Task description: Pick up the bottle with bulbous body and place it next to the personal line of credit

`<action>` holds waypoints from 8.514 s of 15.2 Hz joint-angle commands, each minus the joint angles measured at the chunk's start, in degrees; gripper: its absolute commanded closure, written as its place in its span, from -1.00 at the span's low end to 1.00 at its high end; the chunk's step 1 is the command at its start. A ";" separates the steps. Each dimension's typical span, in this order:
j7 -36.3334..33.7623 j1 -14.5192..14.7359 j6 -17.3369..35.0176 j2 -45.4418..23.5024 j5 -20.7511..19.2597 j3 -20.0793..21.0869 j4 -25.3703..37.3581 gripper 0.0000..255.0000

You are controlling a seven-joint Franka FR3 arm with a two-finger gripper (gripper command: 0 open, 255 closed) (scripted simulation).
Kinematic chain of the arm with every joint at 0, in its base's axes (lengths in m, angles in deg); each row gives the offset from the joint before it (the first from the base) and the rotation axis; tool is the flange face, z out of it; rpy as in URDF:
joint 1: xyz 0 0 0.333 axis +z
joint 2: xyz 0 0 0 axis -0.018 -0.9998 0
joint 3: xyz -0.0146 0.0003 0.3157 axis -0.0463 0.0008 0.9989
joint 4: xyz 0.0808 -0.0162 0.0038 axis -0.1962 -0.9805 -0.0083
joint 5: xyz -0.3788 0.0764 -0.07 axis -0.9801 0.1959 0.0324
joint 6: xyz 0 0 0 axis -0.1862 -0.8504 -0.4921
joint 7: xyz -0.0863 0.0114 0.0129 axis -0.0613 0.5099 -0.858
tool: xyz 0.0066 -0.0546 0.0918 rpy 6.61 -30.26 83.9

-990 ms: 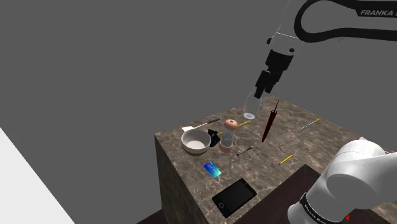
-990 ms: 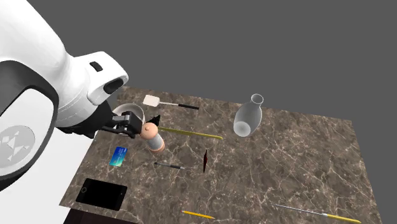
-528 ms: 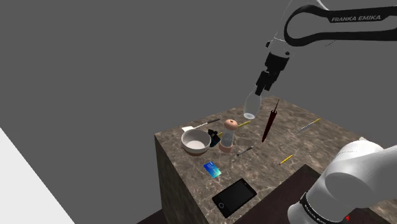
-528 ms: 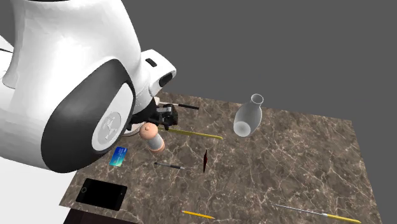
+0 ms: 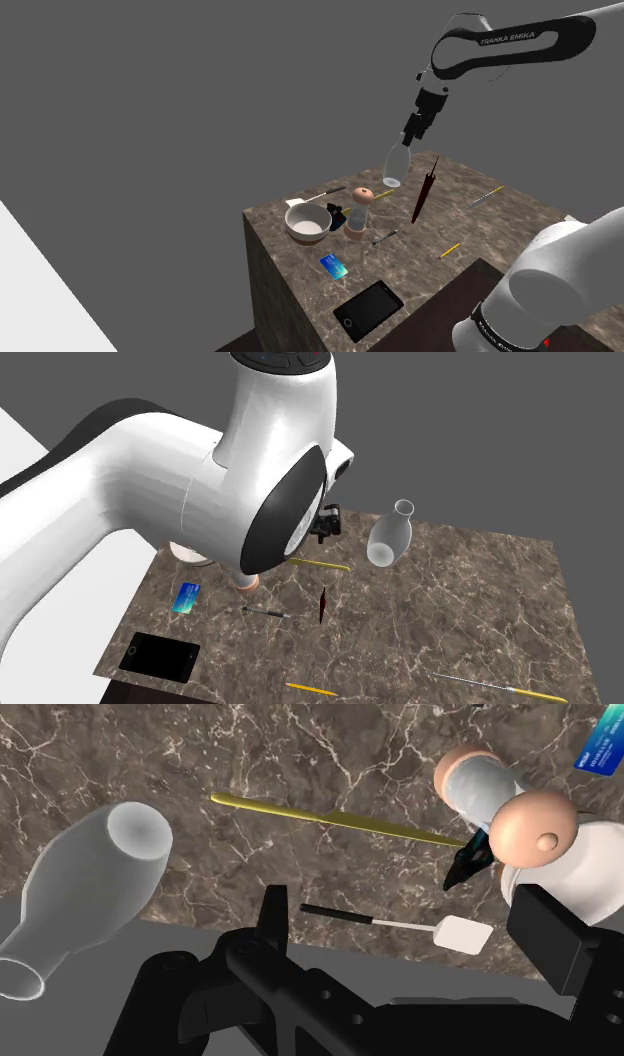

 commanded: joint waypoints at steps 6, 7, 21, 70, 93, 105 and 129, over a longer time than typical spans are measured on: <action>9.68 -0.74 4.02 -13.01 2.61 -6.60 8.83 -1.00; 11.14 -0.91 4.37 -15.05 3.36 -7.43 10.39 -1.00; 28.60 -9.35 2.96 -44.29 17.82 -11.87 37.39 -1.00; 12.24 1.22 -1.31 -22.95 5.68 -8.86 24.14 1.00; -19.92 11.13 -14.72 -0.87 0.92 12.21 16.37 1.00; -35.84 15.87 -23.17 -2.69 3.60 24.00 26.48 1.00; -50.41 20.29 -19.80 -6.84 4.60 34.32 27.21 1.00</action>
